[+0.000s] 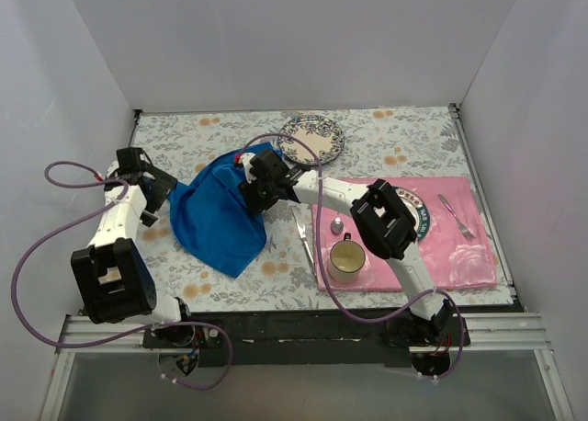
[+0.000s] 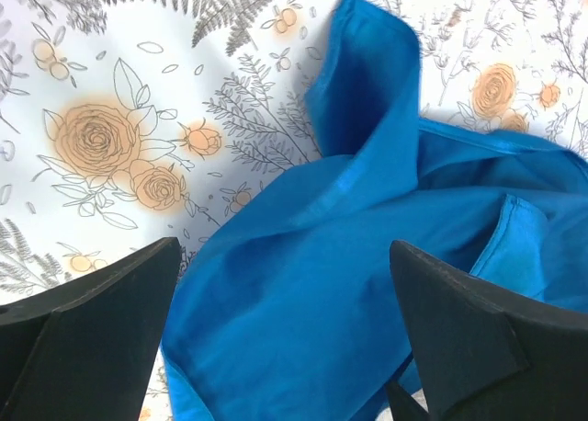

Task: Fold the napkin, place the utensils inside, and roll it up
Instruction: Flatten the napkin out

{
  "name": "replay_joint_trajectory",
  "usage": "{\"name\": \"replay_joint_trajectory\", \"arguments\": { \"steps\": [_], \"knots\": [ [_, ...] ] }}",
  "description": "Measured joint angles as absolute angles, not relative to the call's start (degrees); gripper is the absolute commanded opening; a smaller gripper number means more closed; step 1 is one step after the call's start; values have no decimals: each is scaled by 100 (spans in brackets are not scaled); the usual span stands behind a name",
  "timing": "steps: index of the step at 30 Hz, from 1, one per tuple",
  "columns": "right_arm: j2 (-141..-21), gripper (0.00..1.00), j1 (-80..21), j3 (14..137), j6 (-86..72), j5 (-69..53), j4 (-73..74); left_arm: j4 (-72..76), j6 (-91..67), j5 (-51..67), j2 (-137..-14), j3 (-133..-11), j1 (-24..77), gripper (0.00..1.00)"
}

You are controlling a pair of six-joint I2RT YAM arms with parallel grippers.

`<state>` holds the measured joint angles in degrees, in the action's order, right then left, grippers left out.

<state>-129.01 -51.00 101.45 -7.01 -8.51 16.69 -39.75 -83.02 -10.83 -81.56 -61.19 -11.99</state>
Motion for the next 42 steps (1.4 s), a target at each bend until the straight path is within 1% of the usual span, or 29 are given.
{"name": "replay_joint_trajectory", "arguments": {
  "steps": [1, 2, 3, 7, 9, 11, 14, 15, 16, 17, 18, 19, 22, 25, 27, 30, 32, 33, 36, 37, 38, 39, 40, 41, 42],
  "knots": [
    [-12905, 20, -5100, 10151, -683, -827, 1664, -3852, -8355, -867, -8165, -5994, -1356, 98],
    [-12905, 10, -5096, 10154, -672, -810, 1667, -3726, -8394, -687, -8165, -5876, -1444, 98],
    [-12905, 3, -5089, 10154, -637, -808, 1675, -3533, -8462, -475, -8158, -5682, -1573, 98],
    [-12895, 1, -5081, 10132, -635, -1017, 1752, -3015, -8691, 54, -8068, -5068, -1649, 98],
    [-12742, 1, -5087, 9898, -642, -1236, 1763, -2906, -8720, 163, -8075, -5033, -1636, 98],
    [-12274, 1, -5120, 9205, -701, -1538, 1684, -2847, -8718, 202, -8090, -5118, -1629, 98],
    [-10995, 1, -5293, 7533, -952, -2082, 1461, -2779, -8685, 183, -8130, -5352, -1632, 98],
    [-10547, 7, -5378, 7046, -1055, -2294, 1337, -2740, -8674, 172, -8130, -5426, -1632, 98],
    [-10160, 33, -5448, 6683, -1129, -2456, 1238, -2692, -8661, 167, -8130, -5472, -1632, 98],
    [-9859, 47, -5535, 6445, -1205, -2596, 1194, -2652, -8639, 150, -8130, -5500, -1632, 98],
    [-9647, 58, -5603, 6335, -1275, -2687, 1188, -2624, -8595, 106, -8134, -5529, -1632, 98],
    [-9526, 66, -5629, 6318, -1275, -2727, 1186, -2604, -8556, 71, -8160, -5546, -1632, 98],
    [-9531, 72, -5496, 6593, -1175, -2536, 1308, -2650, -8342, -38, -8442, -5747, -1621, 98],
    [-10014, 74, -5083, 7470, -1096, -2086, 1638, -2738, -8075, -183, -9026, -6178, -1579, 98],
    [-10414, 75, -4696, 8073, -1061, -1876, 1651, -2832, -7922, -263, -9415, -6445, -1542, 98],
    [-11026, 74, -4123, 8897, -1031, -1686, 1710, -2961, -7780, -294, -9736, -6530, -1455, 98],
    [-11483, 72, -3846, 9437, -1002, -1562, 1785, -3017, -7767, -248, -9780, -6466, -1387, 95],
    [-11710, 70, -3769, 9690, -989, -1503, 1828, -3015, -7769, -204, -9780, -6420, -1356, 90],
    [-12359, 68, -3717, 10366, -993, -1393, 1990, -2980, -7813, 49, -9793, -6331, -1295, 74],
    [-12558, 67, -3732, 10560, -1015, -1378, 2038, -2971, -7830, 128, -9815, -6331, -1286, 59],
    [-12746, 67, -3754, 10735, -1026, -1372, 2073, -2939, -7843, 235, -9856, -6333, -1275, 51],
    [-12868, 66, -3765, 10827, -1035, -1367, 2088, -2917, -7876, 305, -9902, -6342, -1269, 42],
    [-12995, 66, -3780, 10895, -1059, -1376, 2097, -2897, -7891, 355, -9963, -6353, -1267, 23],
    [-13074, 65, -3795, 10908, -1066, -1389, 2097, -2893, -7905, 377, -10025, -6372, -1264, 10],
    [-13126, 64, -3798, 10908, -1081, -1404, 2097, -2897, -7946, 379, -10084, -6403, -1264, 0]
  ]
}}
